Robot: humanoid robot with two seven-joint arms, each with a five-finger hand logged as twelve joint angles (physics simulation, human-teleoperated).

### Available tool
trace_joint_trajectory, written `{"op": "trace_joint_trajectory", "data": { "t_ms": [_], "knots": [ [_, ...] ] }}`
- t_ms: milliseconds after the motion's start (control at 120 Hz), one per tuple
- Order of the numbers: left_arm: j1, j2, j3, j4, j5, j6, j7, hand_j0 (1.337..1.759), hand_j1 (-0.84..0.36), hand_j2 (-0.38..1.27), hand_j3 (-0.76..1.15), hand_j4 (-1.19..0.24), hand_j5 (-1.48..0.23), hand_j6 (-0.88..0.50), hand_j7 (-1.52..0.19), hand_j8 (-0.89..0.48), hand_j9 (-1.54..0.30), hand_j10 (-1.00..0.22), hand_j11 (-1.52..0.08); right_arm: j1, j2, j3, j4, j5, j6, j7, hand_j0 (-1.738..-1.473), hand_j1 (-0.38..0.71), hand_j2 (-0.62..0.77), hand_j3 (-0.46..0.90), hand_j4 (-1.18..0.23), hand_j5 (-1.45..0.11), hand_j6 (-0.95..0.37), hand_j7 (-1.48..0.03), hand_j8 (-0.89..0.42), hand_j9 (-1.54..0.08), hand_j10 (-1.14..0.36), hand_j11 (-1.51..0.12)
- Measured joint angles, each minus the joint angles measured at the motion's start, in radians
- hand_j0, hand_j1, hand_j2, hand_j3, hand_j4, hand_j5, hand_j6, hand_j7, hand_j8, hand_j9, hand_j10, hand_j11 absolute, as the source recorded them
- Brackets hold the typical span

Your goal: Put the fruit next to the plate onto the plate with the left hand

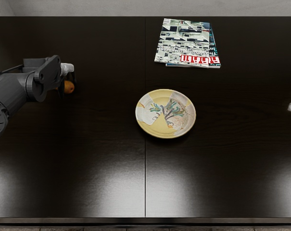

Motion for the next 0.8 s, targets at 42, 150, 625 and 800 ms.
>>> {"op": "trace_joint_trajectory", "data": {
  "t_ms": [42, 150, 625, 800],
  "knots": [
    [0.000, 0.000, 0.000, 0.000, 0.000, 0.000, 0.000, 1.658, -0.21, 0.09, 0.00, -0.47, -0.60, -0.47, -0.60, -0.44, -0.60, -0.47, -0.60, 0.000, 0.000, 0.000, 0.000, 0.000, 0.000, 0.000, -1.658, -0.35, 0.00, 0.00, 0.00, 0.00, 0.00, 0.00, 0.00, 0.00, 0.00, 0.00],
    [0.000, 0.000, 0.000, -0.001, -0.001, 0.000, 0.000, 1.658, -0.23, 0.10, 0.00, -0.49, -0.62, -0.48, -0.62, -0.46, -0.63, -0.48, -0.63, 0.000, 0.000, 0.000, 0.000, 0.000, 0.000, 0.000, -1.658, -0.35, 0.00, 0.00, 0.00, 0.00, 0.00, 0.00, 0.00, 0.00, 0.00, 0.00],
    [0.024, 0.000, 0.000, -0.008, 0.000, 0.095, -0.003, 1.658, -0.25, 0.11, 0.00, -0.50, -0.66, -0.50, -0.66, -0.50, -0.66, -0.50, -0.66, 0.000, 0.000, 0.000, 0.000, 0.000, 0.000, 0.000, -1.658, -0.35, 0.00, 0.00, 0.00, 0.00, 0.00, 0.00, 0.00, 0.00, 0.00, 0.00],
    [0.027, 0.000, 0.000, -0.010, -0.002, 0.103, -0.003, 1.658, -0.26, 0.11, 0.00, -0.51, -0.66, -0.51, -0.66, -0.50, -0.66, -0.51, -0.66, 0.000, 0.000, 0.000, 0.000, 0.000, 0.000, 0.000, -1.658, -0.35, 0.00, 0.00, 0.00, 0.00, 0.00, 0.00, 0.00, 0.00, 0.00, 0.00]
  ]
}}
